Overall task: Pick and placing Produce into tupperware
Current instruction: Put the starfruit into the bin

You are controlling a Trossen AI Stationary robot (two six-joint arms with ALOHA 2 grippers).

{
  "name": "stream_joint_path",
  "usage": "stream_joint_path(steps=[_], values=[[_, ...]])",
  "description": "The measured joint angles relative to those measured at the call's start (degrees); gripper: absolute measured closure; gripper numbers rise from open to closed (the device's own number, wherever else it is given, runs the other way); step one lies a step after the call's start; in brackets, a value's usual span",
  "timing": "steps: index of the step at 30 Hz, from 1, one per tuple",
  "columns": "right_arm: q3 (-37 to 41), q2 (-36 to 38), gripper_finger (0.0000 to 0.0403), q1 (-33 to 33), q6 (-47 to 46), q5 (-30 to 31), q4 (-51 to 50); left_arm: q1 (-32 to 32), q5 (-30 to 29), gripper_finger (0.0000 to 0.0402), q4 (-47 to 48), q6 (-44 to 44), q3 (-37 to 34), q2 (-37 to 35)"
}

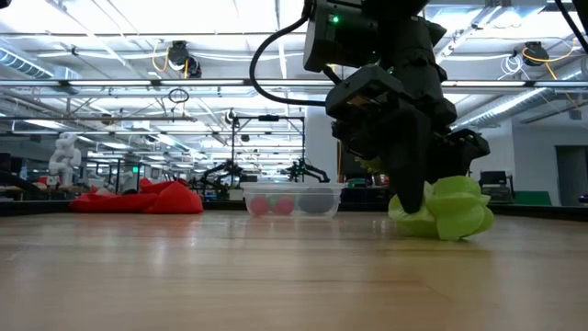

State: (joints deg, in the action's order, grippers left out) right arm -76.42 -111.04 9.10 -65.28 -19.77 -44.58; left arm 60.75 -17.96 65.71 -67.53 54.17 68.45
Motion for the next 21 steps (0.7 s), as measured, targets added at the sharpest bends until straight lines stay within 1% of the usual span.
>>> stream_joint_path(steps=[9, 15, 21], values=[[0.0, 0.0, 0.0199, -0.02, -0.02, -0.09, 0.0, -0.02, 0.0, 0.0243, 0.0, 0.0, 0.0, 0.0], [0.0, 0.0, 0.02, -0.16, -0.49, -2.79, 0.0, -0.01, 0.0, 0.0243, 0.0, -0.07, 0.0, 0.0], [0.0, 0.0, 0.02, -0.71, -1.1, -3.0, 0.0, -0.02, 0.0, 0.0243, 0.0, -0.2, 0.0, 0.0]])
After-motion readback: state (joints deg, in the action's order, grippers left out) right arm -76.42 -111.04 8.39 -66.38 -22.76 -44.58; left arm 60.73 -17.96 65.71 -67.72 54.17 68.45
